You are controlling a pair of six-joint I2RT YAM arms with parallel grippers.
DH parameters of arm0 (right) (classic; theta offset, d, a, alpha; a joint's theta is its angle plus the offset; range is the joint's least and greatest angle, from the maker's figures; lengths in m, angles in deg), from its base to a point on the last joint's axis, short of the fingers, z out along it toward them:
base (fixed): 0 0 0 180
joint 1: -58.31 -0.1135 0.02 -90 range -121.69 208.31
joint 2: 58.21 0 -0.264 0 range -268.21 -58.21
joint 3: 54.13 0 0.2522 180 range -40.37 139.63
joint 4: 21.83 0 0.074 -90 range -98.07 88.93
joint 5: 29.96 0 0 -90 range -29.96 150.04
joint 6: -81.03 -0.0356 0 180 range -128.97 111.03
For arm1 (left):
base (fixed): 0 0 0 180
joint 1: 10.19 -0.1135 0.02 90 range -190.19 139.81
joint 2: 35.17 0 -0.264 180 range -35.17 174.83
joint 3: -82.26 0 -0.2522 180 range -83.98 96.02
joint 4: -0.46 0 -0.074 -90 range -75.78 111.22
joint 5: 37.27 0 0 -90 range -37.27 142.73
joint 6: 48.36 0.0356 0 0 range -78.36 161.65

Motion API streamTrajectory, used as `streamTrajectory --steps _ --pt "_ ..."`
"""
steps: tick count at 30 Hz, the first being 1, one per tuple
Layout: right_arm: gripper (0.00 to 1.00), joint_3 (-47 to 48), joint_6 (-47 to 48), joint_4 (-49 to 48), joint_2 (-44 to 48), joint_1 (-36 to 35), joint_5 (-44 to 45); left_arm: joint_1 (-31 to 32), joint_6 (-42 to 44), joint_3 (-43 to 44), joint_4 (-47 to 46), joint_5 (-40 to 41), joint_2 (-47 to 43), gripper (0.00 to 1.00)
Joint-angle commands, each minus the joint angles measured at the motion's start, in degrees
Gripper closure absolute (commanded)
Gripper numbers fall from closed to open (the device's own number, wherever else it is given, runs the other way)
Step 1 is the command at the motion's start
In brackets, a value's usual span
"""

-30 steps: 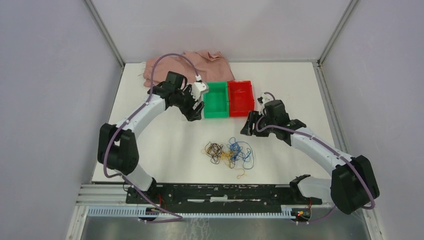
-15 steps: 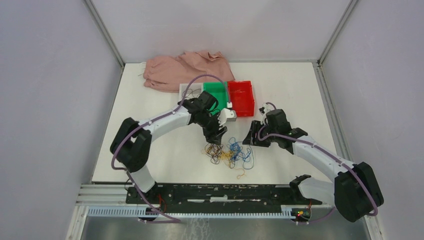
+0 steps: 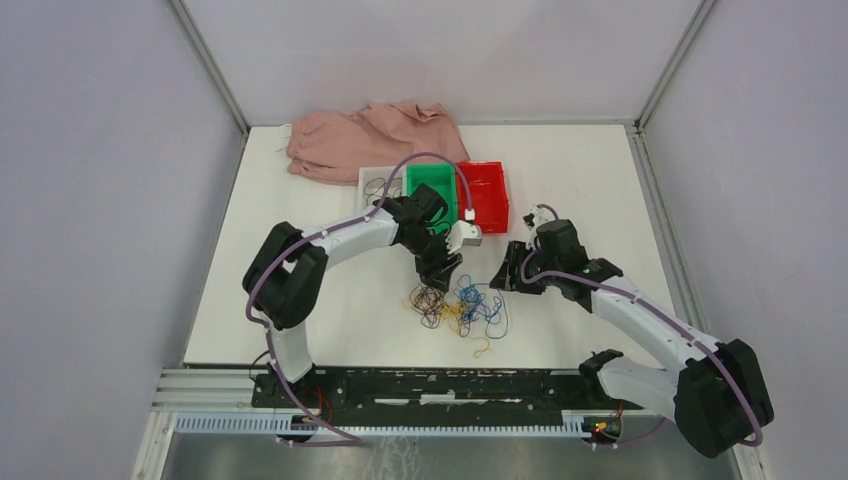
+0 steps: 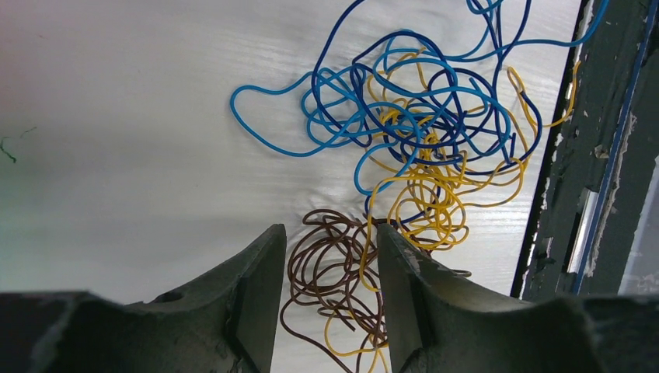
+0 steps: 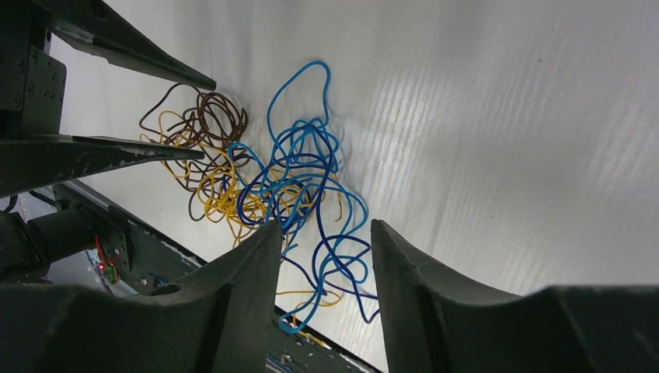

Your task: Untangle the cables

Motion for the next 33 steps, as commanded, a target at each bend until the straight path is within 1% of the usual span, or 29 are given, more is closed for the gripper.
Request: streamTrajectory --steps 1,2,4,7,9,10,14,17,23,25,27,30,33 --pt "0.48 2.99 0.60 0.03 1.77 0.00 1.62 0.31 3.19 0.55 0.54 -2.66 0.75 0.51" --pt "0.49 3.15 0.51 0.05 1.92 0.02 1.70 0.34 3.25 0.69 0.53 -2.18 1.02 0.60" --pt "0.49 3.42 0.40 0.26 2.39 -0.05 1.88 0.36 3.64 0.84 0.56 -1.06 1.11 0.73" --pt "0.49 4.11 0.42 0.87 3.16 0.02 2.21 0.36 3.78 0.75 0.57 0.40 0.08 0.84" --pt "0.49 4.63 0.55 1.08 3.70 0.00 2.24 0.38 3.71 1.37 0.53 1.70 -1.30 0.95" --pt "0.49 4.90 0.61 1.16 3.93 0.02 2.20 0.37 3.33 2.12 0.67 3.13 -2.15 0.97" --pt "0.48 5.90 0.93 0.59 4.84 -0.02 1.72 0.18 3.18 6.35 3.28 8.29 -7.03 0.97" --pt "0.45 6.73 1.45 -0.51 4.42 -0.01 0.70 0.24 2.56 8.37 5.64 9.70 -10.87 0.97" --pt "0.28 7.91 0.92 -8.52 3.93 -0.12 -3.99 0.31 -0.08 12.98 12.71 9.85 -17.00 0.97" --pt "0.26 8.58 0.93 -11.52 4.12 -0.31 -4.95 0.20 -1.19 14.35 13.88 8.96 -18.83 0.97" --pt "0.23 9.39 1.04 -14.24 4.07 -0.82 -6.18 0.22 -2.22 15.57 14.04 8.44 -20.66 0.97" --pt "0.21 11.26 1.18 -16.84 3.18 -1.86 -7.60 0.27 -3.27 17.69 13.39 8.79 -22.94 0.97" --pt "0.21 12.93 1.19 -18.34 2.16 -2.92 -9.42 0.27 -4.59 18.68 9.56 10.54 -25.56 0.97"
